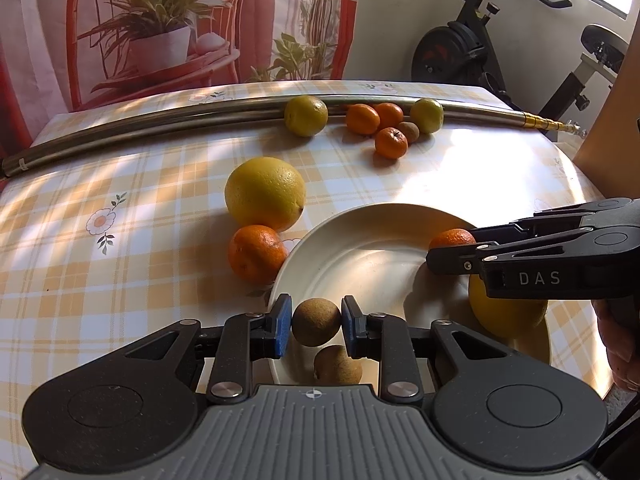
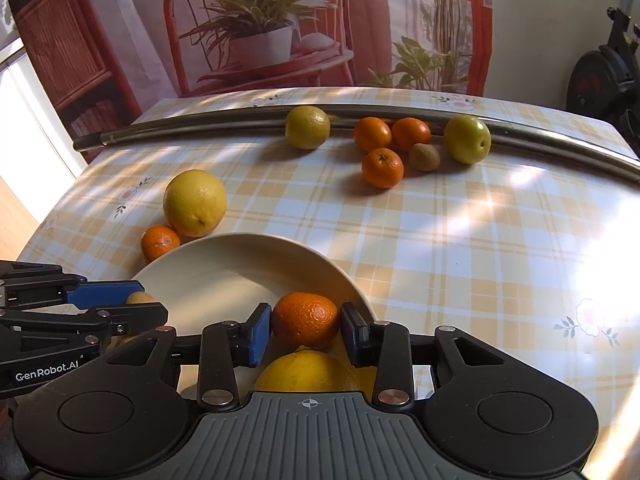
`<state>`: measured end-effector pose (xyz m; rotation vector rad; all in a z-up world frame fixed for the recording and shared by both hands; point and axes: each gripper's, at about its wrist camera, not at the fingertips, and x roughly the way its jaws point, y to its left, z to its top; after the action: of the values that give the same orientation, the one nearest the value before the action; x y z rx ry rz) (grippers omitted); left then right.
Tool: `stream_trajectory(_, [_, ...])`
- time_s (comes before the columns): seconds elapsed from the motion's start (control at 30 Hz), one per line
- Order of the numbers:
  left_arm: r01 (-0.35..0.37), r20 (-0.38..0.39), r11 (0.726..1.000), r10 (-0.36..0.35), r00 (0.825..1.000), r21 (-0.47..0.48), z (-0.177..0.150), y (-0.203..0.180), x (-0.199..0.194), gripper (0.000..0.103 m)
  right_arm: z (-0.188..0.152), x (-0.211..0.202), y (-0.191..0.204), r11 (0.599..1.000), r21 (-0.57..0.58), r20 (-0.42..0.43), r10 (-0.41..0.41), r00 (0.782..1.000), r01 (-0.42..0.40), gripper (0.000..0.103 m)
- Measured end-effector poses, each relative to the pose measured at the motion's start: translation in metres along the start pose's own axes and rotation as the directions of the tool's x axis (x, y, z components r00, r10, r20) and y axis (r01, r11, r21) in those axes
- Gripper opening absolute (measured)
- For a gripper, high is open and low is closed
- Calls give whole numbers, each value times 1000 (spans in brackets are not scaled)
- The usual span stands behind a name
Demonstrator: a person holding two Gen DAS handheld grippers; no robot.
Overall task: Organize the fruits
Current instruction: 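Lower the orange into the white plate and open the right tool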
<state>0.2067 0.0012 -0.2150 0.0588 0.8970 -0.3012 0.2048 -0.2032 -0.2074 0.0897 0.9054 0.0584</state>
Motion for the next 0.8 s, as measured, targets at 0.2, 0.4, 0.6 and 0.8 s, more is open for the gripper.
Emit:
stream_trajectory(0.2, [5,8,1000,-5,1000,-19,-2,2,-2,28,1,-8,-2,1000,0,10,-11,1000,11,36])
stream_trajectory(0.4, [2,34,1000,-1,999,-29,-3,3,-9,28,1,-16,-2,999,-11,32,-32,999,33,36])
stream_trajectory(0.6, [10,39,999,-8,999,-42,-3,5,-10,28,3,-21,-3,997,-29,51,-73,996,74,39])
stream_trajectory(0.8, [12,43,999,-10,999,-48,-3,6,-11,28,4,-23,-10,996,-1,61,-93,994,94,44])
